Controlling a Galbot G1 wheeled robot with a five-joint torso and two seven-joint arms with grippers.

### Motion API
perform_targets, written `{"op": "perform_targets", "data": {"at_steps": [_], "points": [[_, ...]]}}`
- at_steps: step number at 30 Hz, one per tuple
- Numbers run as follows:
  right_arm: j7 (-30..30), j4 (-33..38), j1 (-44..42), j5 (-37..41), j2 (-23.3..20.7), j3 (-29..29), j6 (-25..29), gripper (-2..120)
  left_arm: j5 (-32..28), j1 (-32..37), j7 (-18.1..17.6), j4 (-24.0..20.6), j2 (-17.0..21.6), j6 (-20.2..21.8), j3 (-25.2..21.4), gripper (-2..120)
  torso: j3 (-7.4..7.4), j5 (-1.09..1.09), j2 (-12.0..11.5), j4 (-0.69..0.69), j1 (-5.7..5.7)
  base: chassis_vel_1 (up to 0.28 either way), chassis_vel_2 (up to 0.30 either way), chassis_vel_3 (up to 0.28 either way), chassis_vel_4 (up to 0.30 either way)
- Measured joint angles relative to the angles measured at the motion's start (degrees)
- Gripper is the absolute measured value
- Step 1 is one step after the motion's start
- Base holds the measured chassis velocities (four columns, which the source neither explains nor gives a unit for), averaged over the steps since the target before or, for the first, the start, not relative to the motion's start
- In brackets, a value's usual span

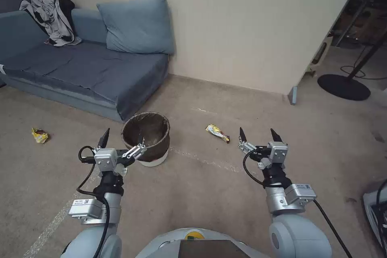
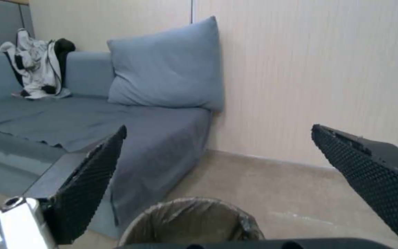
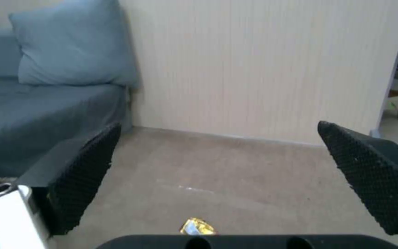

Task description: Pick up the trash bin, then pick up the garbage from the floor and place it into the trash bin.

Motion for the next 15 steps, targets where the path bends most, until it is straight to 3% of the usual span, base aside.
{"op": "perform_targets", "data": {"at_steps": [15], "points": [[0.1,0.1,0.0,0.0,0.0,0.1,0.1,100,0.0,-0.1,0.0,0.0,0.0,-0.1,0.0,100,0.00,0.00,0.0,0.01,0.00,-0.131,0.126,0.126,-0.137]]}}
